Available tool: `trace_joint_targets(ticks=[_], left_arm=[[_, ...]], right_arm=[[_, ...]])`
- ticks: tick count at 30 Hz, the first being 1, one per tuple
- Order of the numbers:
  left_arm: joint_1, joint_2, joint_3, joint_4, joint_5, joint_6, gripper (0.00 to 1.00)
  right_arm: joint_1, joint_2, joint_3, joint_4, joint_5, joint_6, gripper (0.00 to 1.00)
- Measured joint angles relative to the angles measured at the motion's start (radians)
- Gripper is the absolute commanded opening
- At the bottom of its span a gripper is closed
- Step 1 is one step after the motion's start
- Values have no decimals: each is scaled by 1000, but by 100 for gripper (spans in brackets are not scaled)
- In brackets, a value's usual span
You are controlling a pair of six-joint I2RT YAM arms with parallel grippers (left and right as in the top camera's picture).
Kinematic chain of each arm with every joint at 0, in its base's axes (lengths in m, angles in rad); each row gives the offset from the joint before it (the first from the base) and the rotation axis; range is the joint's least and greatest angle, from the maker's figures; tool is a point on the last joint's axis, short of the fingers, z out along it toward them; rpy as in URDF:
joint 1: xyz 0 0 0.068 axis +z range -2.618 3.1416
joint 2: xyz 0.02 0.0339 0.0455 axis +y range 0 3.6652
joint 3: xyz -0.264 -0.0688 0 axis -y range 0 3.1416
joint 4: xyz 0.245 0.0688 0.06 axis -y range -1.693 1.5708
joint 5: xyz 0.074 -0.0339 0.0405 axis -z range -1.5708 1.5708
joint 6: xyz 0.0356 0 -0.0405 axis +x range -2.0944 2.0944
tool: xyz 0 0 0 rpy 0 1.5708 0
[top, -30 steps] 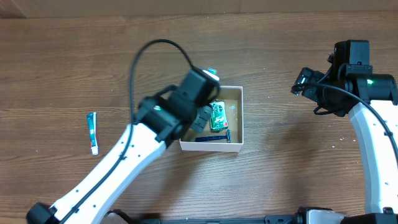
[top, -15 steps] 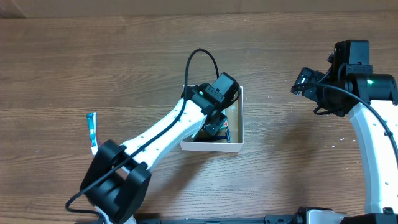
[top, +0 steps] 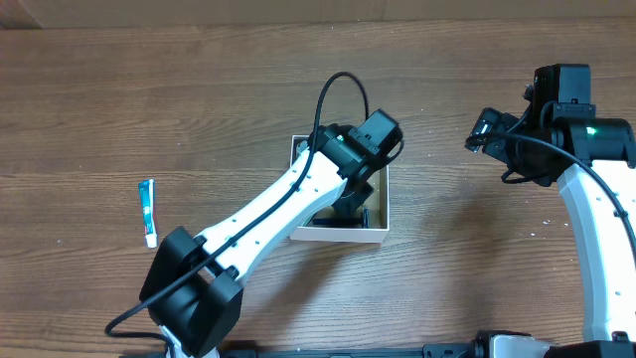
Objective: Pack container
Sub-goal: 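Grasp the green toothbrush with the left gripper and place it in box, then grasp the toothpaste tube with the left gripper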
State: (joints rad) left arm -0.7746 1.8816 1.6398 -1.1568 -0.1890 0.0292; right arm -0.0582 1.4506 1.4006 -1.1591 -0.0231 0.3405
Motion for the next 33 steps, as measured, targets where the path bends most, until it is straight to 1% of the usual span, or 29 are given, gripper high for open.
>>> trace_joint_targets(ticks=[3, 4, 6, 7, 8, 9, 11, 12, 13, 16, 18, 19, 20, 21, 24, 27, 28, 33], left_arm=[[-16, -76, 79, -48, -14, -25, 48], [-16, -119, 94, -62, -33, -50, 54], [6, -216, 103, -110, -83, -114, 79], [35, -275, 105, -151, -111, -165, 93], [71, -317, 106, -188, -130, -203, 100], [106, -348, 107, -216, -143, -227, 100], [227, -418, 108, -271, -169, -310, 100], [332, -454, 109, -305, -182, -348, 100], [409, -469, 110, -322, -182, -369, 100], [640, -475, 106, -327, -149, -397, 100], [774, -478, 58, -265, -97, -389, 100], [799, -478, 44, -257, -84, -386, 100], [909, -474, -53, -191, -26, -369, 100], [934, -469, -86, -171, -7, -362, 100], [1082, -418, -296, -10, 106, -307, 100], [1128, -331, -387, 72, 136, -279, 100], [1132, -277, -415, 98, 148, -269, 100], [1132, -99, -438, 156, 165, -253, 100]], right_arm=[[0, 0, 0, -1, 0, -1, 100], [0, 0, 0, -1, 0, -1, 100], [0, 0, 0, 0, 0, 0, 100], [0, 0, 0, 0, 0, 0, 100], [0, 0, 0, -1, 0, -1, 100], [0, 0, 0, 0, 0, -1, 100], [0, 0, 0, 0, 0, -1, 100], [0, 0, 0, 0, 0, 0, 100], [0, 0, 0, 0, 0, -1, 100], [0, 0, 0, 0, 0, -1, 100], [0, 0, 0, -1, 1, 0, 100], [0, 0, 0, -1, 0, -1, 100], [0, 0, 0, -2, 0, 0, 100], [0, 0, 0, -3, 0, 0, 100], [0, 0, 0, -3, 0, -1, 100], [0, 0, 0, -3, 0, -1, 100], [0, 0, 0, -3, 0, 0, 100], [0, 0, 0, -3, 0, -1, 100]])
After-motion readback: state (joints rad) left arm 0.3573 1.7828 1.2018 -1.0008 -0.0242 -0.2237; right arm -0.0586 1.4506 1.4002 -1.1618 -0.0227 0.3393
